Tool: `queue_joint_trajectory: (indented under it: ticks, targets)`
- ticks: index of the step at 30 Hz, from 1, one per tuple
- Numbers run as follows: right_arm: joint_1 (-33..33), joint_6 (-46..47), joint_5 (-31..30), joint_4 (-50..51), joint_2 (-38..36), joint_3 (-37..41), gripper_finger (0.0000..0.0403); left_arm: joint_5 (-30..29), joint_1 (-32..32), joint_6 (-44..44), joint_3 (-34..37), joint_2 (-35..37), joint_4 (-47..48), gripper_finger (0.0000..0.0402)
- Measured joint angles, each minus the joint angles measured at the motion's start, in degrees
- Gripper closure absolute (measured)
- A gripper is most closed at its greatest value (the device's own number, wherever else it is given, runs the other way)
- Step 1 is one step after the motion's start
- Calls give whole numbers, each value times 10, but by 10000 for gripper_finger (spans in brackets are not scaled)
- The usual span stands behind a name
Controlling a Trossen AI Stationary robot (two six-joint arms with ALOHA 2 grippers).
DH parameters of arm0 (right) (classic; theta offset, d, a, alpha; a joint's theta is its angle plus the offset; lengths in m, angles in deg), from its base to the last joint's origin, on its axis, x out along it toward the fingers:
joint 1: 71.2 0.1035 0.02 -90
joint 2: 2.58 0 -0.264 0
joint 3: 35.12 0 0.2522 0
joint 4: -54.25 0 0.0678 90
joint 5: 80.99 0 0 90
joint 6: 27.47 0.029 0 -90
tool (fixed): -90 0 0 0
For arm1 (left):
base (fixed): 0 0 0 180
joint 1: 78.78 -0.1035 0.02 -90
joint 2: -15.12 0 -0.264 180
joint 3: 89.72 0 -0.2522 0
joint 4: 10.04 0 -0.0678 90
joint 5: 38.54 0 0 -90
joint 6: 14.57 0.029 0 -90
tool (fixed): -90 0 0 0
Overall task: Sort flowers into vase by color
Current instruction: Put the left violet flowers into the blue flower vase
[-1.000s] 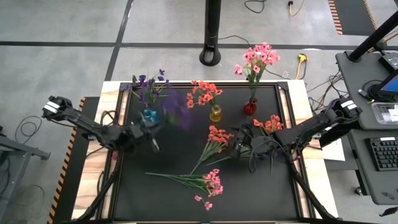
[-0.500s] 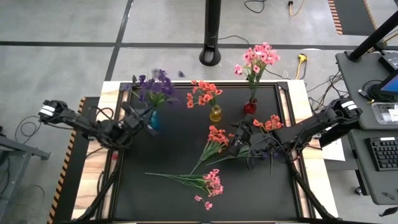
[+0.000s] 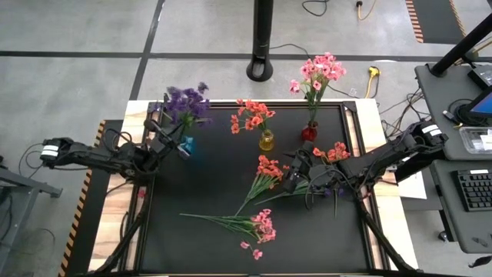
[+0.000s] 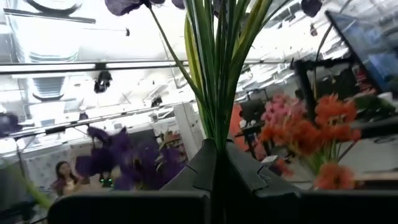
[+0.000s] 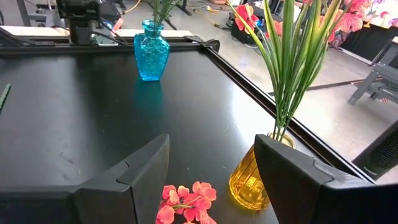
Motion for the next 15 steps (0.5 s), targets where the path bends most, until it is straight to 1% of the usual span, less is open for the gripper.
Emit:
queue_joint_trajectory:
  ticks: [6, 10, 15]
  targets:
    - [0, 2, 0, 2, 0, 0, 174, 1, -36, -30, 26, 7, -1, 401]
    - [0, 2, 0, 2, 0, 0, 174, 14, -37, -51, 33, 7, -2, 401]
    - [0, 2, 0, 2, 0, 0, 174, -2, -37, -67, 38, 7, -1, 401]
